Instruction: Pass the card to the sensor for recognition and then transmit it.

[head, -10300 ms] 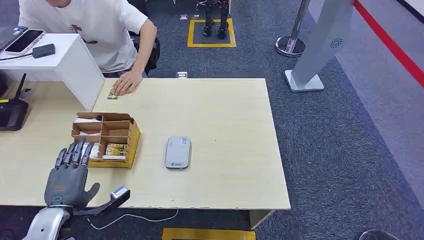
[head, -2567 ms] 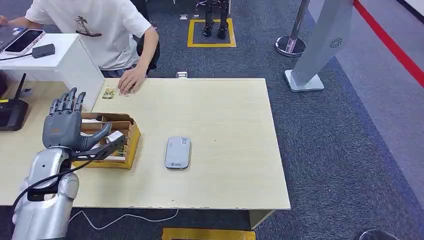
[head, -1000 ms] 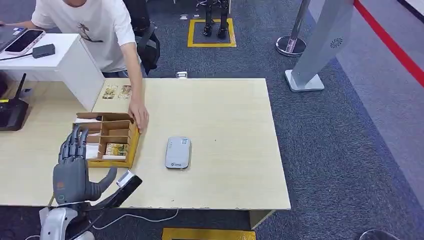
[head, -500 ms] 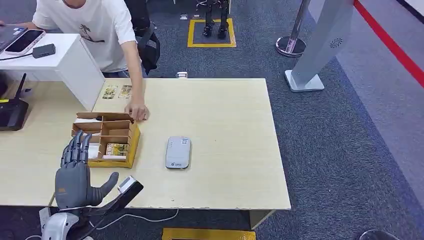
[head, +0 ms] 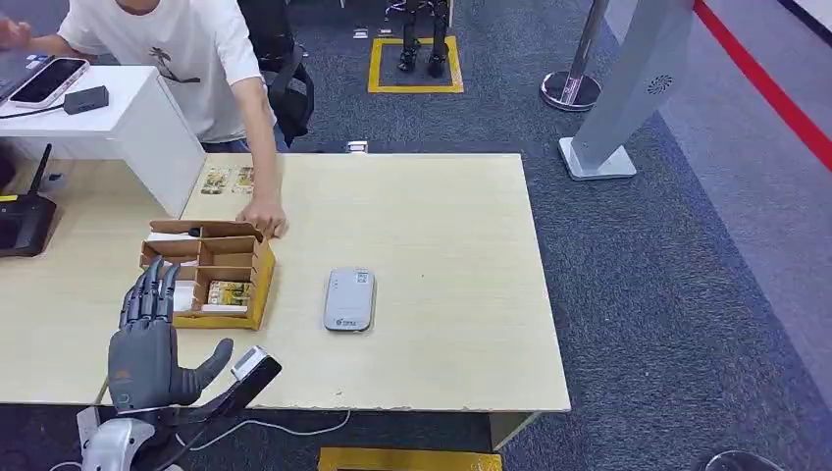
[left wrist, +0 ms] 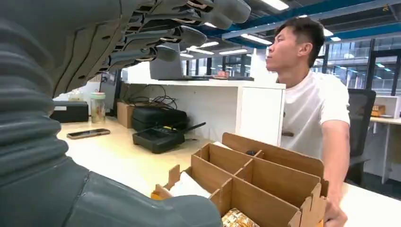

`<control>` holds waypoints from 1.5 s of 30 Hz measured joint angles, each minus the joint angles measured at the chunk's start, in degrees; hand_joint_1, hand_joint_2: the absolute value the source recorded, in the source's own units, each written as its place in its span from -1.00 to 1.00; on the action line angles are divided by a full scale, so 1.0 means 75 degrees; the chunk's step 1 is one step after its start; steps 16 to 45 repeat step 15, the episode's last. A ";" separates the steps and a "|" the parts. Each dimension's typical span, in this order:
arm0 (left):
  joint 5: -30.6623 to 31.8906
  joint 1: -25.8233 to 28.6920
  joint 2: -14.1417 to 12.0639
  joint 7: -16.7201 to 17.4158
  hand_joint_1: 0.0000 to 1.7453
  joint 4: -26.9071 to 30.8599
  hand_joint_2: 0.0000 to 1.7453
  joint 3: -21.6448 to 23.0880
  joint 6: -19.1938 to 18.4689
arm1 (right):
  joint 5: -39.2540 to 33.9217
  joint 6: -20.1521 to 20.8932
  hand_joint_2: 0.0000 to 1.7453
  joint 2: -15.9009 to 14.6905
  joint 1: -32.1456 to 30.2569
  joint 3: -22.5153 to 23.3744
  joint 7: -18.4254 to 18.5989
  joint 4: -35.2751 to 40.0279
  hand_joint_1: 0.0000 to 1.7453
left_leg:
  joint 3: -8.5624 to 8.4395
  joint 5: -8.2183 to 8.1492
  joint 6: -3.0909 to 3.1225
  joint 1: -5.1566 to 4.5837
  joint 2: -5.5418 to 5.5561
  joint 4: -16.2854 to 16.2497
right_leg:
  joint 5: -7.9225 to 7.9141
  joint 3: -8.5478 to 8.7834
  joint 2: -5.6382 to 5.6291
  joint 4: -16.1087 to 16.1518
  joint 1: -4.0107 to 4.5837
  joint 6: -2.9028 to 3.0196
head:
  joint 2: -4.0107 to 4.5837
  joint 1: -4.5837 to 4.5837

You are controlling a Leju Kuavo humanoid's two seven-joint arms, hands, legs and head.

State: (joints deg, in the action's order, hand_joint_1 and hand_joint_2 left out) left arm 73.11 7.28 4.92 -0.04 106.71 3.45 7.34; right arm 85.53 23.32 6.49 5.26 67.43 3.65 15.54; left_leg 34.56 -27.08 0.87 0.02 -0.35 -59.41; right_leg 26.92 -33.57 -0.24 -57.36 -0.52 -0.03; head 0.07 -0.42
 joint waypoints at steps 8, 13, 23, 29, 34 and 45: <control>-0.0009 0.0008 0.0015 -0.0003 -1.00 0.0000 1.00 0.0000 -0.0003 | 0.0003 0.0000 1.00 0.0000 0.0000 0.0006 0.0000 0.0000 -1.00 | 0.0000 0.0000 0.0000 0.0000 0.0000 0.0000 | 0.0000 0.0000 0.0000 0.0000 0.0000 0.0000 | 0.0000 0.0000; -0.0012 0.0049 0.0041 -0.0003 -1.00 0.0003 1.00 0.0000 -0.0003 | 0.0003 0.0000 1.00 0.0000 0.0000 0.0006 -0.0020 0.0000 -1.00 | 0.0000 0.0000 0.0000 0.0000 0.0000 0.0000 | 0.0000 0.0000 0.0000 0.0000 0.0000 0.0000 | 0.0000 0.0000; -0.0015 0.0071 0.0049 -0.0003 -1.00 0.0003 1.00 0.0000 0.0000 | 0.0003 0.0000 1.00 0.0000 0.0001 0.0006 -0.0020 0.0000 -1.00 | 0.0000 0.0000 0.0000 0.0000 0.0000 0.0000 | 0.0000 0.0000 0.0000 0.0000 0.0000 0.0000 | 0.0000 0.0000; -0.0015 0.0071 0.0049 -0.0003 -1.00 0.0003 1.00 0.0000 0.0000 | 0.0003 0.0000 1.00 0.0000 0.0001 0.0006 -0.0020 0.0000 -1.00 | 0.0000 0.0000 0.0000 0.0000 0.0000 0.0000 | 0.0000 0.0000 0.0000 0.0000 0.0000 0.0000 | 0.0000 0.0000; -0.0015 0.0071 0.0049 -0.0003 -1.00 0.0003 1.00 0.0000 0.0000 | 0.0003 0.0000 1.00 0.0000 0.0001 0.0006 -0.0020 0.0000 -1.00 | 0.0000 0.0000 0.0000 0.0000 0.0000 0.0000 | 0.0000 0.0000 0.0000 0.0000 0.0000 0.0000 | 0.0000 0.0000; -0.0015 0.0071 0.0049 -0.0003 -1.00 0.0003 1.00 0.0000 0.0000 | 0.0003 0.0000 1.00 0.0000 0.0001 0.0006 -0.0020 0.0000 -1.00 | 0.0000 0.0000 0.0000 0.0000 0.0000 0.0000 | 0.0000 0.0000 0.0000 0.0000 0.0000 0.0000 | 0.0000 0.0000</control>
